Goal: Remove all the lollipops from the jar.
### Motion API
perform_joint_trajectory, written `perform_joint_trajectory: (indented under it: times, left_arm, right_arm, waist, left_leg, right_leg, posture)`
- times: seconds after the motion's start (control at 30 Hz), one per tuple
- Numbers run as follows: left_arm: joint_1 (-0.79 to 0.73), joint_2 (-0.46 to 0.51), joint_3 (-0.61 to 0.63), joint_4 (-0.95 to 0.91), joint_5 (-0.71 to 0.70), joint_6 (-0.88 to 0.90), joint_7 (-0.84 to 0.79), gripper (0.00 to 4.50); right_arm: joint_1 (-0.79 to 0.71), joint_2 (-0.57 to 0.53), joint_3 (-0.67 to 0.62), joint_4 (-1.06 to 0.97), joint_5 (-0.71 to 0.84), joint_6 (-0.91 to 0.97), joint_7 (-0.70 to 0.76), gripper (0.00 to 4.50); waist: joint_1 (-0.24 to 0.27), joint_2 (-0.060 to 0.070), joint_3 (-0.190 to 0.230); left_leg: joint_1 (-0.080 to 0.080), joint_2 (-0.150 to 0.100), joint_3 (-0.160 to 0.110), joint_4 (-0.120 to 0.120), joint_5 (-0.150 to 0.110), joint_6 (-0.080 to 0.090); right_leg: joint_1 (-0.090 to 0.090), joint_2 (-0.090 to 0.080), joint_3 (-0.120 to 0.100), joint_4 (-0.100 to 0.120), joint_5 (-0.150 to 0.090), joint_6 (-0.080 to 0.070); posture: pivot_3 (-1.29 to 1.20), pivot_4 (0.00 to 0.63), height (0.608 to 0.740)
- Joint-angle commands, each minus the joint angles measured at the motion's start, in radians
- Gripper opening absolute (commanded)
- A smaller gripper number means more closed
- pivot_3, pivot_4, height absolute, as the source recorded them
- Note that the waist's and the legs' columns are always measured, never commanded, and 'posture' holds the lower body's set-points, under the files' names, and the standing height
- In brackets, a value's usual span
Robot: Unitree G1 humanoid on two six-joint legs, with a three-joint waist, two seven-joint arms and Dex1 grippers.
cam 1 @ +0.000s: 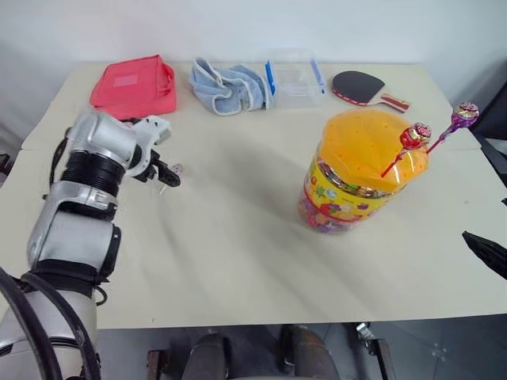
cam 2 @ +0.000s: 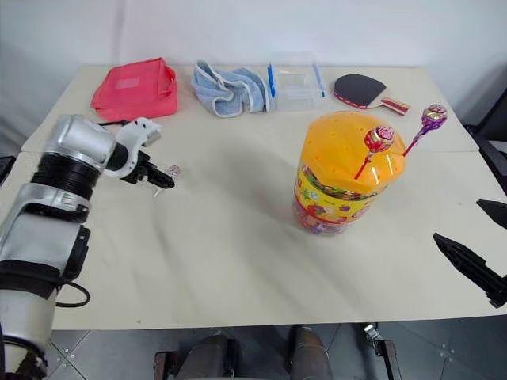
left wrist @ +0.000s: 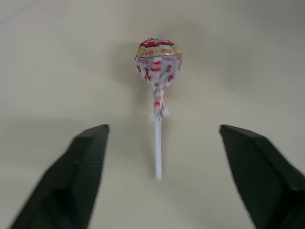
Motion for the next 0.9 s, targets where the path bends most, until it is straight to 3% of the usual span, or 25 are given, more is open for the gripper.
perform_joint_trajectory:
  times: [0.03,0.2,0.37,0.5,0.77,0.9]
  left_arm:
    - [-0.077,0.061,-0.01,-0.111,-0.034,-0.01,-0.09,4.48]
    - [-0.121,0.026,0.085,-0.225,-0.16,-0.153,-0.158,4.48]
    - [-0.11,-0.129,0.25,-0.317,-0.339,-0.393,-0.152,4.48]
    - [-0.026,-0.297,0.36,-0.359,-0.561,-0.557,-0.28,4.48]
    - [0.068,-0.48,0.339,-0.334,-0.714,-0.726,-0.474,4.48]
    - [0.04,-0.557,0.295,-0.249,-0.679,-0.78,-0.421,4.48]
  right_arm:
    - [0.008,0.012,-0.033,-0.017,-0.002,-0.002,0.007,4.5]
    - [0.004,0.013,-0.029,-0.017,-0.003,-0.003,0.002,4.5]
    - [-0.008,0.008,-0.017,-0.017,-0.007,-0.001,-0.007,4.5]
    - [-0.01,0.009,-0.024,-0.022,-0.007,0.004,-0.009,4.5]
    - [0.028,0.041,-0.068,-0.054,-0.002,0.011,-0.015,4.5]
    - [0.04,0.054,-0.08,-0.071,0.005,0.011,-0.023,4.5]
  waist:
    - [0.003,0.0,0.0]
    - [0.009,0.0,0.0]
    - [0.012,0.0,0.0]
    - [0.009,0.001,-0.001]
    - [0.002,0.001,-0.001]
    - [0.009,0.001,-0.001]
  left_leg:
    - [0.0,0.0,0.0,0.0,0.0,0.0]
    - [0.0,0.0,0.0,0.001,0.0,0.0]
    - [-0.001,0.0,0.0,0.003,0.0,0.0]
    - [0.0,0.0,0.001,0.003,0.0,0.0]
    - [0.0,0.0,0.001,0.004,0.0,0.0]
    - [0.0,0.0,0.0,0.005,0.0,0.001]
  right_leg:
    - [0.0,0.0,0.0,0.0,0.0,0.0]
    - [0.0,-0.001,0.0,0.0,0.0,0.0]
    - [0.0,-0.001,0.0,0.001,0.0,0.0]
    - [0.0,-0.001,0.001,0.002,0.0,0.0]
    - [0.0,-0.001,0.001,0.003,0.0,0.0]
    - [0.002,-0.001,0.001,0.002,0.0,0.0]
  posture:
    - [0.0,0.15,0.74]
    - [0.0,0.15,0.74]
    - [0.0,0.15,0.74]
    - [0.0,0.15,0.74]
    - [0.0,0.15,0.74]
    - [0.0,0.15,0.74]
